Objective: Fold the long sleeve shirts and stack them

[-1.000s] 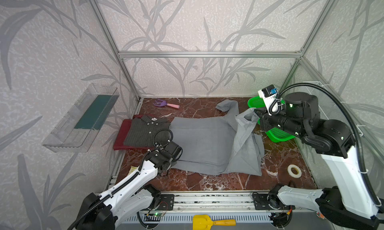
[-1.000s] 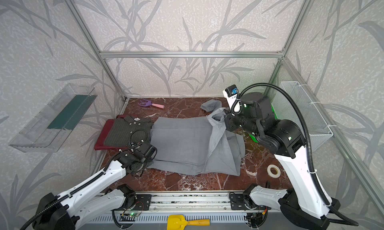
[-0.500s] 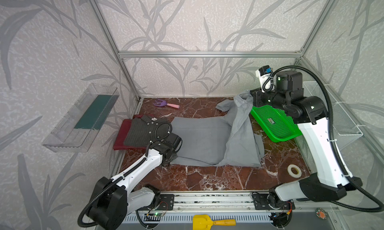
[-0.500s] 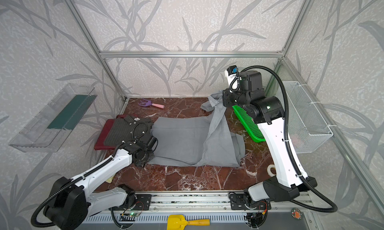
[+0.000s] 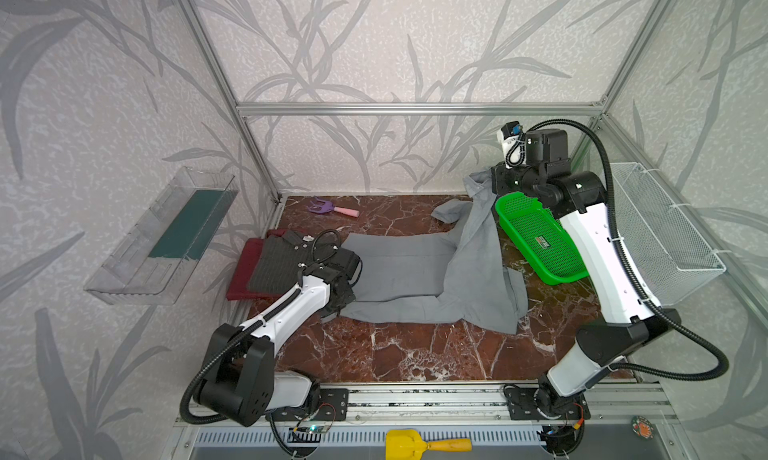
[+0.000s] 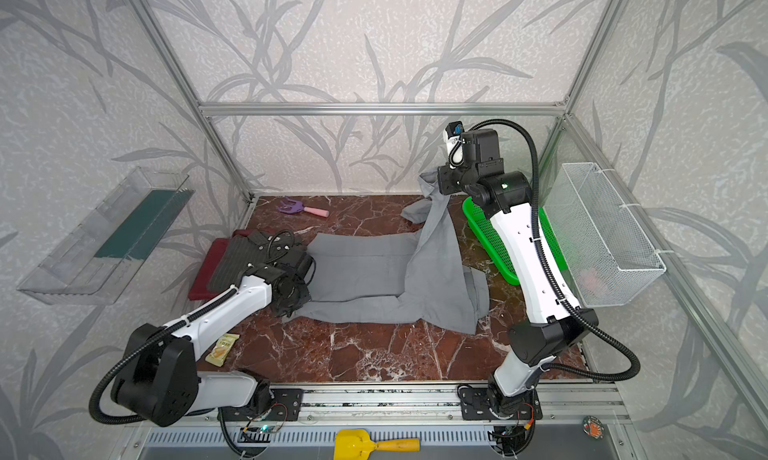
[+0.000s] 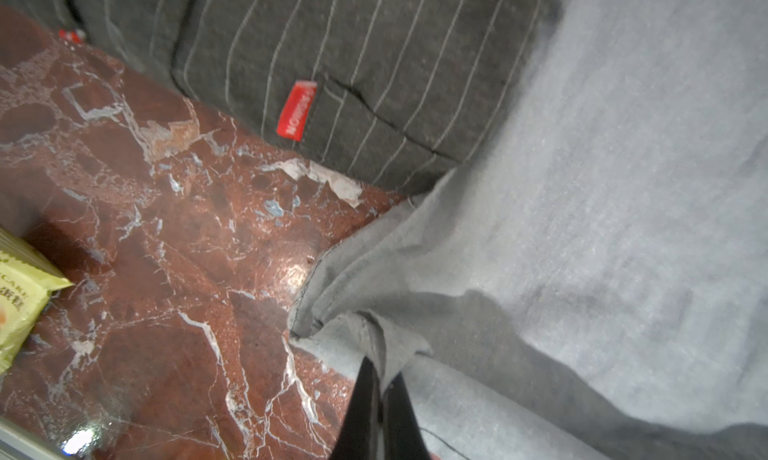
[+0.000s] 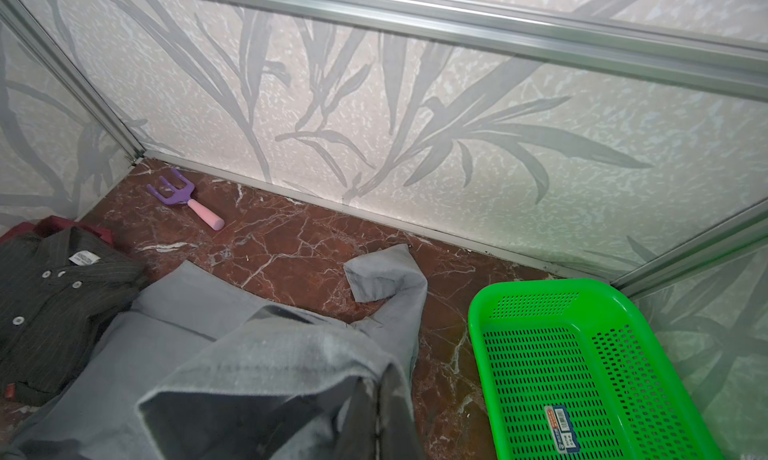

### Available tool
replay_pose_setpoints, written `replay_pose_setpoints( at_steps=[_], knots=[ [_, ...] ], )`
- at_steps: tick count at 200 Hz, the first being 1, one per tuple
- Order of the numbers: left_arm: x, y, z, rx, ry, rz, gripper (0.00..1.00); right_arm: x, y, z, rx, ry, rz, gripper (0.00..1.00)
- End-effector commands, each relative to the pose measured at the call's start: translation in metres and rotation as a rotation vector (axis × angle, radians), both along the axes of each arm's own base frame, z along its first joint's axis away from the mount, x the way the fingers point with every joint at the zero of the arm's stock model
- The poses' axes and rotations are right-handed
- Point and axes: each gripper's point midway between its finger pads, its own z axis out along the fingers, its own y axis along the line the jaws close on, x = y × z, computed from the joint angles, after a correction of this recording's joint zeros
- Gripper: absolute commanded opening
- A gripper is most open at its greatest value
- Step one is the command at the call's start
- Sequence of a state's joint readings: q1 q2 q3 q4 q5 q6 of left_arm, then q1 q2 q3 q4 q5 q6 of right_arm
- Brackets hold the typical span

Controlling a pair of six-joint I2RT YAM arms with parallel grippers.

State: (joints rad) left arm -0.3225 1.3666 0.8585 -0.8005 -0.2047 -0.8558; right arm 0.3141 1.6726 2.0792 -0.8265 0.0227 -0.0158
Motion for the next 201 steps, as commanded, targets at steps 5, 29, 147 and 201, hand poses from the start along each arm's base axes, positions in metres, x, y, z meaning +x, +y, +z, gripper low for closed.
replay_pose_setpoints(
  at_steps=[5, 29, 147, 201],
  knots=[
    [0.003, 0.010, 0.004, 0.060, 0.062, -0.007, 0.10, 0.019, 0.000, 0.009, -0.031, -0.077, -0.011, 0.00],
    [0.006, 0.003, 0.005, 0.022, 0.110, -0.016, 0.32, 0.037, 0.003, -0.022, -0.066, -0.022, -0.017, 0.00],
    [0.005, -0.007, 0.030, -0.083, 0.018, -0.027, 0.79, 0.072, -0.047, -0.086, -0.309, 0.027, -0.233, 0.00],
    [-0.012, -0.042, 0.008, -0.216, -0.027, -0.095, 0.83, 0.064, -0.056, -0.062, -0.265, -0.061, -0.280, 0.00]
  ],
)
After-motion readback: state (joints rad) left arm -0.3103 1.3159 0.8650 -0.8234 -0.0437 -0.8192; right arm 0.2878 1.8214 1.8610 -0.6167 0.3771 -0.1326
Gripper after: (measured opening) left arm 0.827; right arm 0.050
